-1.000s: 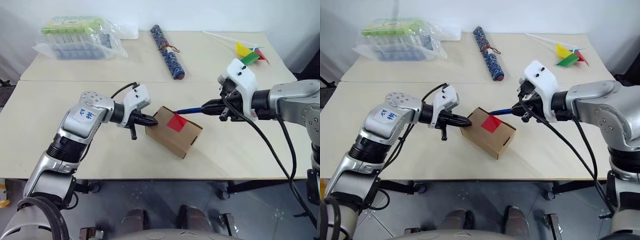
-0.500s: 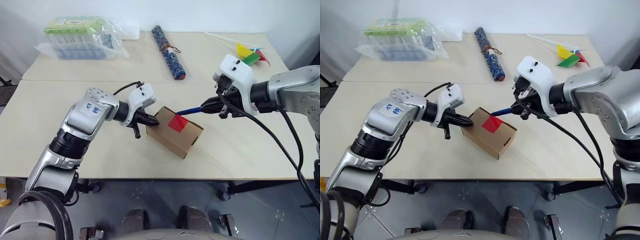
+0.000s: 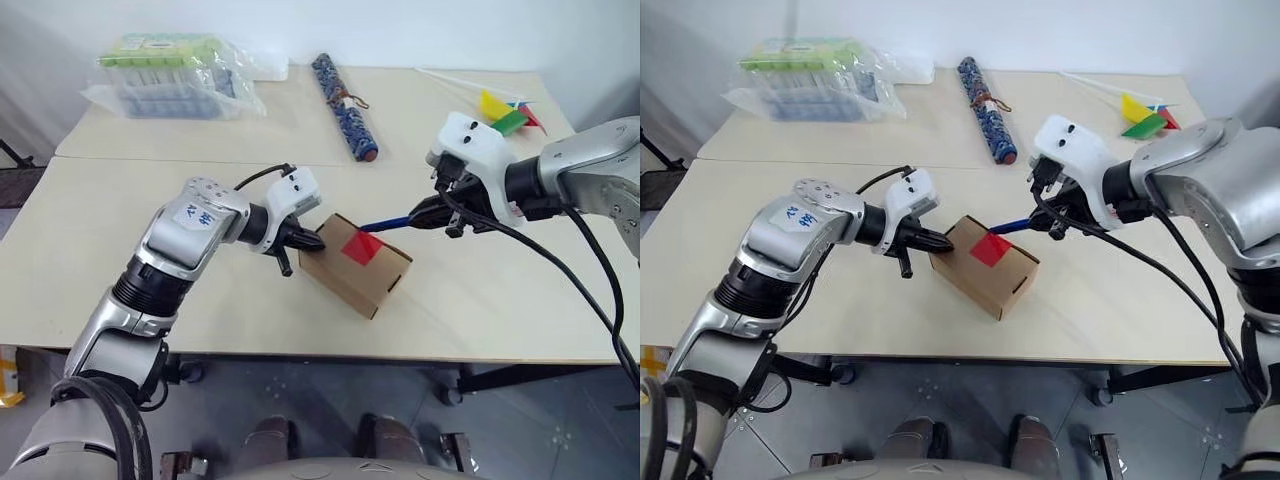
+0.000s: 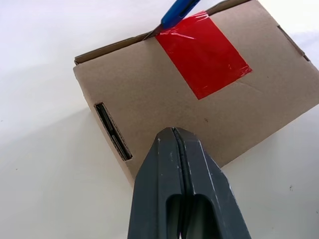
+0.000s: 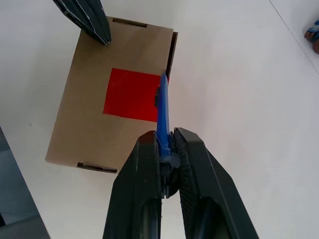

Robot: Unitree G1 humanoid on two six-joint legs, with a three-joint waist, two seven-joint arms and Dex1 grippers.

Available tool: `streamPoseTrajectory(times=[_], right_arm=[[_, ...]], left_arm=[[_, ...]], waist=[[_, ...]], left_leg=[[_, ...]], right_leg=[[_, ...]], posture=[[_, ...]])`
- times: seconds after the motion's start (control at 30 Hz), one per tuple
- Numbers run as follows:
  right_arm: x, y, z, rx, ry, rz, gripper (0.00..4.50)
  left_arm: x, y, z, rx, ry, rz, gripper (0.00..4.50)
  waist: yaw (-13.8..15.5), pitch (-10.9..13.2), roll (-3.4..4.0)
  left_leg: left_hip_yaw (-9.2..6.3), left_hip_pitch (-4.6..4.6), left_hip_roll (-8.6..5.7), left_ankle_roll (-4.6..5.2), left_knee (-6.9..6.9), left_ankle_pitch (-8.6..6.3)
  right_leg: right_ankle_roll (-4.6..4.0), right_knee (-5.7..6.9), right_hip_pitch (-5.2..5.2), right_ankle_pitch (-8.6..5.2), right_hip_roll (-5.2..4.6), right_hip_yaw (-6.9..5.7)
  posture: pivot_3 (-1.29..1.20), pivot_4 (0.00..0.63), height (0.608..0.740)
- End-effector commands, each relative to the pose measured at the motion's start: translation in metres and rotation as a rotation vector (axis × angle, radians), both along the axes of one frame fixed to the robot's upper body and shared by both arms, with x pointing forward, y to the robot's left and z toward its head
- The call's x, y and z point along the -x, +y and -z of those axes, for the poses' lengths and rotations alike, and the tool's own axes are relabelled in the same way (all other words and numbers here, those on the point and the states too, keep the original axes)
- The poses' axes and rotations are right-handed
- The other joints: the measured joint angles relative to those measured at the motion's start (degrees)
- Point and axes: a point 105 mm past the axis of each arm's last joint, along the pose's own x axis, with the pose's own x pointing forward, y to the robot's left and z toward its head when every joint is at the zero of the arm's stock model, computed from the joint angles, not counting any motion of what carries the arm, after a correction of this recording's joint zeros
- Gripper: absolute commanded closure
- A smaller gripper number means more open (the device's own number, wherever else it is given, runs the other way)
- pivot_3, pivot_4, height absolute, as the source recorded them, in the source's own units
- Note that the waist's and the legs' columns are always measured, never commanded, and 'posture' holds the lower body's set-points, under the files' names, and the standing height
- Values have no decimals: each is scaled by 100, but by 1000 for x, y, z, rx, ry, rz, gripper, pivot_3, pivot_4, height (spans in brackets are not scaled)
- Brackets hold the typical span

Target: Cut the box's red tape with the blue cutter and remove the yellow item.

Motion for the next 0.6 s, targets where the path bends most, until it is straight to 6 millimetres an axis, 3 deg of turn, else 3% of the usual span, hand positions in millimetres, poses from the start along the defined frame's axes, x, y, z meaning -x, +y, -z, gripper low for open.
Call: streamPoseTrajectory(times=[0.03, 0.23, 0.6], right_arm=[[6, 3, 6, 14, 60, -44, 4370], [-4, 10, 1, -32, 78, -6, 4370], [4, -3, 7, 61, 150, -2, 4370]], left_arm=[[-5, 5, 30, -85, 64, -67, 4500], [-6, -1, 31, -81, 61, -63, 4500], [-12, -6, 32, -82, 61, -75, 4500]], waist=[[3, -3, -4], [0, -26, -16], [29, -31, -22]], left_leg=[[0, 0, 0, 0, 2, 0], [1, 5, 0, 2, 7, 1], [-2, 4, -4, 6, 10, 2]], right_leg=[[0, 0, 1, 0, 0, 1], [0, 2, 6, 0, 0, 6], [0, 2, 7, 0, 0, 17]], posture=[[0, 150, 740], [0, 150, 740], [0, 150, 740]])
